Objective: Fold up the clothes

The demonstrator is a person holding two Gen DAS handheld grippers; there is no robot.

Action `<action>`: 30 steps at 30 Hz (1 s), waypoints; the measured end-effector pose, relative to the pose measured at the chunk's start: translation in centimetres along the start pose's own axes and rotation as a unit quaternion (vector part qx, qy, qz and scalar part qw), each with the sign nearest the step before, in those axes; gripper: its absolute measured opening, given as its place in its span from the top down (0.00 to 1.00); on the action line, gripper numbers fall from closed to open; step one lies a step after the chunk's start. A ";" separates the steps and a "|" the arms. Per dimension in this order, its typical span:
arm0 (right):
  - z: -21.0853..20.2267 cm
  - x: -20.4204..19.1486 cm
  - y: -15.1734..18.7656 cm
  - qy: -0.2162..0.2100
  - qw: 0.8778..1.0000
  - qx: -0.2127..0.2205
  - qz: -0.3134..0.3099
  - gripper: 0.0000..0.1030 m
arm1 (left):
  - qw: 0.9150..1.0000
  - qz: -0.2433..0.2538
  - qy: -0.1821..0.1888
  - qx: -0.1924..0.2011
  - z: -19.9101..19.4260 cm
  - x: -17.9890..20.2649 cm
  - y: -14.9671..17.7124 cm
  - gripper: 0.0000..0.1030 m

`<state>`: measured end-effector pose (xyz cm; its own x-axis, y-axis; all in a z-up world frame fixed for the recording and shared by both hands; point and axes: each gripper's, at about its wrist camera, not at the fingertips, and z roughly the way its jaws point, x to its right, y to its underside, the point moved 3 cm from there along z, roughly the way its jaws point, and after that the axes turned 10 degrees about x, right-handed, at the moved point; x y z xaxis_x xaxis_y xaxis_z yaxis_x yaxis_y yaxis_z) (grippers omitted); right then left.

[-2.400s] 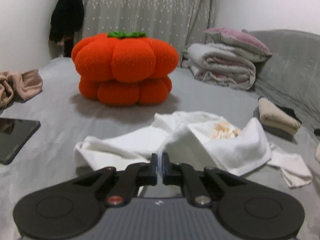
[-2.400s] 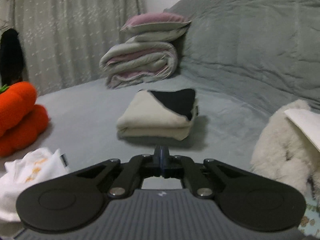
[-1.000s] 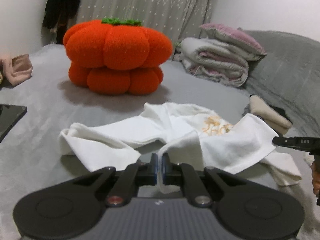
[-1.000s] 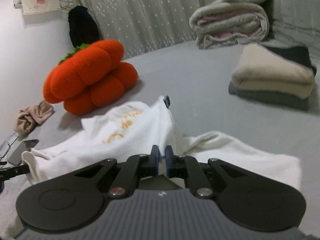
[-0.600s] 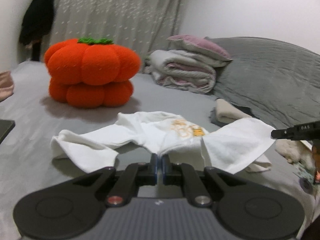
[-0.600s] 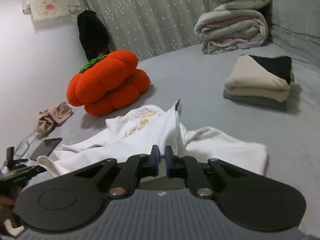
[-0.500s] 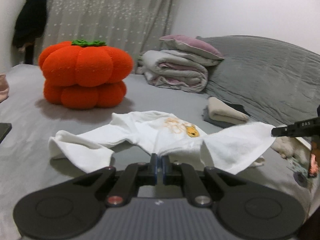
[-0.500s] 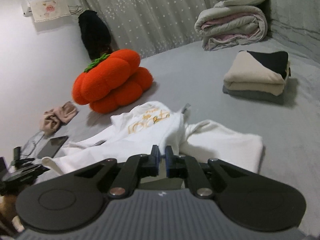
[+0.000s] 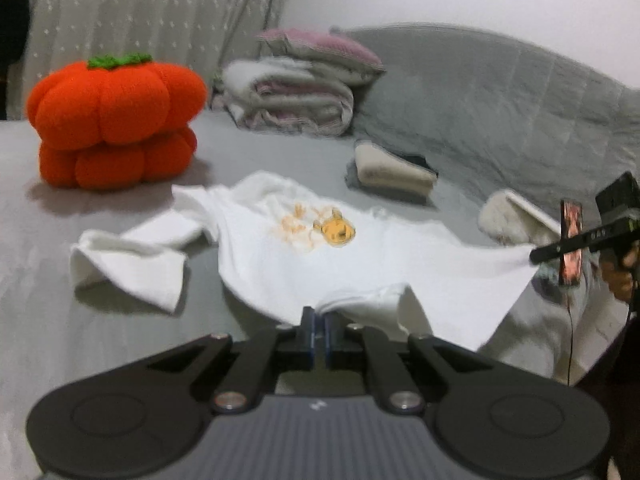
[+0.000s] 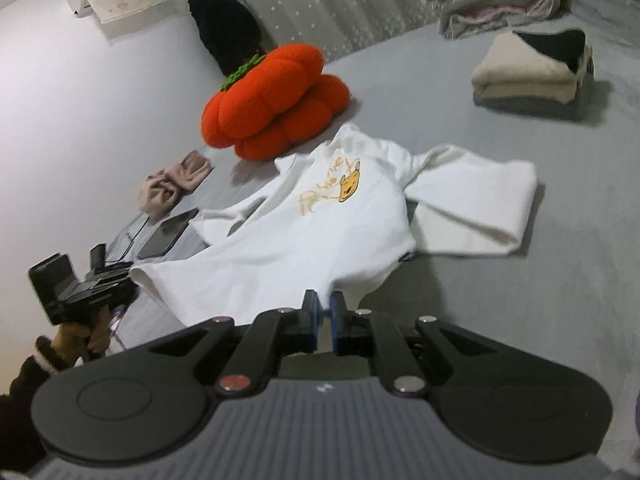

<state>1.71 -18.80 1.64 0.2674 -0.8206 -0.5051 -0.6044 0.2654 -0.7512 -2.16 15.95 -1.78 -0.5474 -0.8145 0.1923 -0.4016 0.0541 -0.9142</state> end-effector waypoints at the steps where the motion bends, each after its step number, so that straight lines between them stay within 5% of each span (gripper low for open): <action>1: 0.2 0.1 0.3 0.005 1.000 -0.008 -0.004 0.92 | 1.000 -0.001 0.004 -0.016 0.2 -0.1 0.3 0.96; 12: 3.3 2.0 3.0 0.066 0.992 -0.100 -0.045 0.90 | 0.987 0.013 0.002 -0.162 3.0 -0.5 3.7 0.96; 15: 3.9 2.7 3.3 0.075 0.990 -0.113 -0.032 0.86 | 0.984 0.003 -0.002 -0.181 3.0 -1.0 3.9 0.87; 17: 4.0 3.2 3.3 0.083 0.989 -0.117 -0.024 0.78 | 0.983 -0.010 -0.008 -0.181 2.9 -1.4 3.6 0.74; 19: 3.9 3.5 3.0 0.092 0.990 -0.109 -0.020 0.54 | 0.985 -0.020 -0.019 -0.170 2.7 -1.7 3.0 0.56; 25: 3.6 4.4 1.2 0.114 0.991 -0.066 0.004 0.51 | 0.989 -0.047 -0.045 -0.135 3.3 -2.4 1.2 0.35; 30: 4.3 6.1 0.2 0.164 0.985 -0.040 0.019 0.50 | 0.986 -0.053 -0.070 -0.144 5.5 -2.2 0.5 0.31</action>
<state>6.42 -21.58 -3.41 -0.0056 -0.9341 -0.3569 -0.6703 0.2683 -0.6919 2.89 14.59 -4.66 -0.3928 -0.8948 0.2123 -0.6541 0.1096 -0.7484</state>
